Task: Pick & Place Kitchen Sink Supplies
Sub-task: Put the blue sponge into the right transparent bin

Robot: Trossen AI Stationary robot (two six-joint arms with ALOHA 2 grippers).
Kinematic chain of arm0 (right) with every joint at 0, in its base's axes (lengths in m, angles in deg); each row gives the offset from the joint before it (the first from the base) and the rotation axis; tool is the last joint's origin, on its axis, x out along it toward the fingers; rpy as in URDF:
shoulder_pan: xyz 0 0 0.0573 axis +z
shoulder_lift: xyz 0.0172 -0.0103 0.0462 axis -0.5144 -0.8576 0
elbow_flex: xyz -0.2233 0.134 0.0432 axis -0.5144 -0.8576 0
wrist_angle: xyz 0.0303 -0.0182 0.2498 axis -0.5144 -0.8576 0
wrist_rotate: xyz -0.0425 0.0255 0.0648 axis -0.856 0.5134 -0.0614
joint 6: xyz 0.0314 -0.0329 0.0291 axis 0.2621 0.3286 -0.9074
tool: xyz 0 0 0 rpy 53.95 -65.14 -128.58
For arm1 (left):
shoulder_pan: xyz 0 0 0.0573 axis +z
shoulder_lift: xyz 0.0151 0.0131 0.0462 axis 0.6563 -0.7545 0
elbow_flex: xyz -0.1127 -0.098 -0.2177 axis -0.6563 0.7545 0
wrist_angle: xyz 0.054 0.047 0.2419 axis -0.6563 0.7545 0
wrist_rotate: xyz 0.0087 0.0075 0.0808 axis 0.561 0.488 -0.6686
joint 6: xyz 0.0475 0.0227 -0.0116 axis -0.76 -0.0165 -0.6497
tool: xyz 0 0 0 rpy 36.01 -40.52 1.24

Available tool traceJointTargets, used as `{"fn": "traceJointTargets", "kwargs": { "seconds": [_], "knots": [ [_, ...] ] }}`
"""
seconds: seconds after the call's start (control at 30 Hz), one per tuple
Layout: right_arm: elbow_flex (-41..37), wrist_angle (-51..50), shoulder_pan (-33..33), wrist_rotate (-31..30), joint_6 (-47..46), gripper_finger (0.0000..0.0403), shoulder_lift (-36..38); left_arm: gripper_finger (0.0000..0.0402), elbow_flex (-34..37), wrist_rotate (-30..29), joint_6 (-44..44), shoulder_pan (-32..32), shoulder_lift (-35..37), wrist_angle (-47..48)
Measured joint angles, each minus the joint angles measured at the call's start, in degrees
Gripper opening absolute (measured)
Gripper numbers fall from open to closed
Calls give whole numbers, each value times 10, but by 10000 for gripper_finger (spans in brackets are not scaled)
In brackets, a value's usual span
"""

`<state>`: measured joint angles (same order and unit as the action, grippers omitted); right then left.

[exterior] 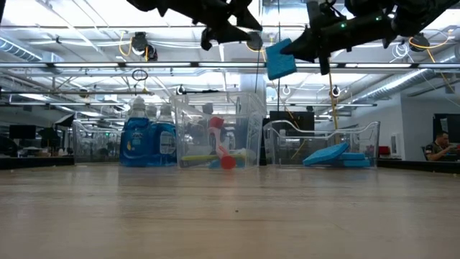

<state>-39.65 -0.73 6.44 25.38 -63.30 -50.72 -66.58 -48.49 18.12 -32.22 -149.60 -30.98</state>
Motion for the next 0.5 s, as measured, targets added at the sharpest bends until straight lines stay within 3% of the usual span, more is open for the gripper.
{"fn": "traceJointTargets", "kwargs": {
  "seconds": [0.23, 0.5],
  "knots": [
    [0, -105, -31, -46, 21, 1, 48, 247, -1, -32, -44, 2, 45, 21],
    [0, -219, -70, -85, 44, 1, 67, 290, 1, -34, -64, 1, 125, 164]
  ]
}}
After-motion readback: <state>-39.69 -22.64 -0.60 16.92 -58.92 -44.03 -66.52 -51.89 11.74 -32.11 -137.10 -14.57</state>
